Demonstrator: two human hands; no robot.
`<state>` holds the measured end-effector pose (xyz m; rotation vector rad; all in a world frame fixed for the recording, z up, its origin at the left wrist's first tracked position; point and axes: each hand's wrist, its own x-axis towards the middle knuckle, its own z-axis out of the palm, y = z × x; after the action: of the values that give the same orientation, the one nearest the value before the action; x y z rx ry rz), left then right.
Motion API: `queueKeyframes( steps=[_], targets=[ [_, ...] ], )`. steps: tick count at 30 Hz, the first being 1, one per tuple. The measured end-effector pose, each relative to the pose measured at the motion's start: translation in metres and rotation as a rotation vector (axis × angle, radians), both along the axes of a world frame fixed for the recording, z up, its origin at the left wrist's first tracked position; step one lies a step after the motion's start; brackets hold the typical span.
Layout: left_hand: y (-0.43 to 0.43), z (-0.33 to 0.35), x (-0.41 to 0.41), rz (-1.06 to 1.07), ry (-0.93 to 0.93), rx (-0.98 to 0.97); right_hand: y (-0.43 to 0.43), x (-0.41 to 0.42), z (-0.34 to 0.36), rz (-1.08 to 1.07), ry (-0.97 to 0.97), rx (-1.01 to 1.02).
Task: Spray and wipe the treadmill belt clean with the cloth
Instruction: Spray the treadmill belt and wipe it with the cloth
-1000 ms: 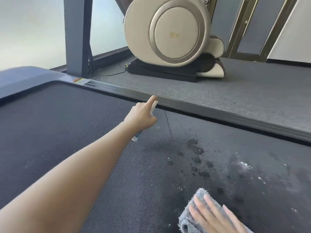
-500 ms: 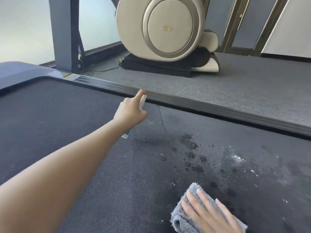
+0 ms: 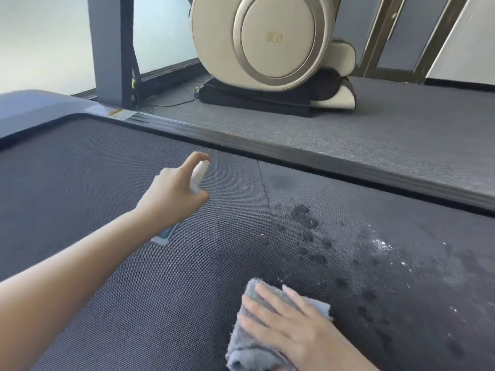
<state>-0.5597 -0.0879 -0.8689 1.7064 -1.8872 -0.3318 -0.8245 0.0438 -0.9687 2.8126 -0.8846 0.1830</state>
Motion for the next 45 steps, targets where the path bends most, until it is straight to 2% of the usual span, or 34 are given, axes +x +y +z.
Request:
queueKeyframes(
  steps=[3, 5, 12, 18, 21, 24, 27, 33, 40, 45],
  targets=[
    [0.008, -0.003, 0.001, -0.022, -0.015, -0.018, -0.034, 0.009, 0.011, -0.004, -0.083, 0.19],
    [0.013, -0.003, 0.002, -0.015, -0.034, -0.034, -0.062, 0.011, 0.016, -0.07, -0.109, 0.236],
    [0.014, 0.002, 0.011, -0.037, -0.031, -0.065, -0.181, 0.003, 0.041, -0.538, -0.198, 0.425],
    [0.006, 0.002, 0.023, -0.072, 0.076, -0.066, -0.257, -0.005, 0.032, -0.856, -0.296, 0.372],
    [0.003, -0.001, 0.029, -0.053, 0.103, -0.103, -0.27, 0.002, 0.024, -0.917, -0.326, 0.271],
    [0.001, -0.006, 0.033, -0.055, 0.126, -0.117, -0.272, 0.008, 0.024, -0.935, -0.286, 0.281],
    [0.004, -0.009, 0.034, -0.055, 0.15, -0.121, -0.27, 0.016, 0.026, -0.913, -0.264, 0.339],
    [0.018, -0.006, 0.048, -0.049, 0.188, -0.089, -0.229, 0.057, 0.038, -0.72, -0.256, 0.392],
    [0.053, -0.006, 0.061, -0.013, 0.199, -0.109, -0.145, 0.124, 0.045, -0.277, -0.231, 0.44],
    [0.081, -0.004, 0.072, 0.06, 0.24, -0.135, -0.075, 0.139, 0.04, 0.01, -0.191, 0.476]
  ],
)
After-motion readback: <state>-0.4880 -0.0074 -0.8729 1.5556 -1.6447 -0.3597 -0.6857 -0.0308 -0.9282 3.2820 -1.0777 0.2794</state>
